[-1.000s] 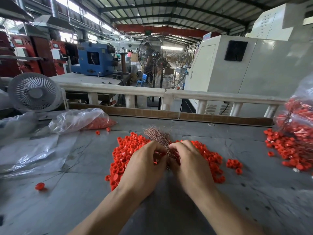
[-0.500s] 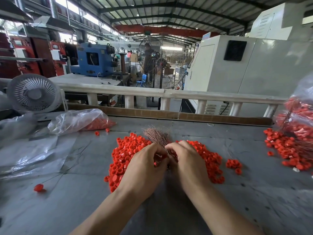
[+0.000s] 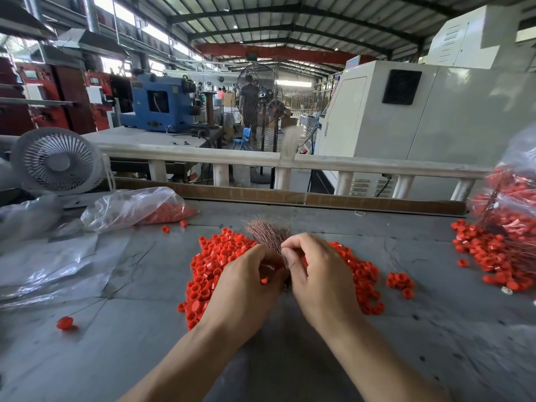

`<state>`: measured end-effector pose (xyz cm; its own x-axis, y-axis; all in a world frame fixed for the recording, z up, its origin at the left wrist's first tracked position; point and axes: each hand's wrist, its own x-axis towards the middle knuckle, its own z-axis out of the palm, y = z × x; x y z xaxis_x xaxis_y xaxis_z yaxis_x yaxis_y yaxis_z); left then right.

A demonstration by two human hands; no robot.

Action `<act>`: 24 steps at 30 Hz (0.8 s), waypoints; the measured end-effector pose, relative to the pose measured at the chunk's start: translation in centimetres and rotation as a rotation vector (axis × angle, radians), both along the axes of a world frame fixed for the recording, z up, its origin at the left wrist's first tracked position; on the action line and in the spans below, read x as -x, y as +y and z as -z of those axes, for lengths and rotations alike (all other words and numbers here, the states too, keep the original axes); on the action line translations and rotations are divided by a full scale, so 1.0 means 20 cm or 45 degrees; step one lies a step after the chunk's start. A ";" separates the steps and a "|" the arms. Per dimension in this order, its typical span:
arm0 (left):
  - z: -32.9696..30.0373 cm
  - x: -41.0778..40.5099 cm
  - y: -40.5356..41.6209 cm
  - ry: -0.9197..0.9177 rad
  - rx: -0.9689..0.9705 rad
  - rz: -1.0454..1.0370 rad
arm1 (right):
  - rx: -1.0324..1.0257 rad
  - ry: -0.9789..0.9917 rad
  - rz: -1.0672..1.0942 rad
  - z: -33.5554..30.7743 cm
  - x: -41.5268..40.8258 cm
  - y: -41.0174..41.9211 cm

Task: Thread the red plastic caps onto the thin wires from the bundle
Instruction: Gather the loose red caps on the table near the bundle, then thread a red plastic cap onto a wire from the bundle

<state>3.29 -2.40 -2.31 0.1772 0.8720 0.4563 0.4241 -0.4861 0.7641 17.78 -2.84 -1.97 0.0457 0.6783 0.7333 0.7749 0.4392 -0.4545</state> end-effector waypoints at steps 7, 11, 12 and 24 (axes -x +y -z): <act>-0.03 -0.02 0.01 -0.534 0.106 0.123 | -0.106 0.137 -0.116 -0.03 -0.01 -0.04; -0.04 -0.02 0.00 -0.766 0.212 0.272 | -0.094 0.152 -0.126 -0.04 -0.01 -0.05; -0.04 -0.02 0.01 -0.814 0.241 0.293 | -0.092 0.161 -0.137 -0.04 -0.01 -0.05; -0.06 -0.02 0.00 -1.025 0.293 0.356 | 0.364 0.632 -0.505 0.00 0.00 -0.03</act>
<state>3.62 -2.37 -1.06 0.0983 0.9304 0.3531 -0.3968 -0.2887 0.8713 17.85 -3.40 -1.95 0.0385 0.8765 0.4799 0.2512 0.4563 -0.8536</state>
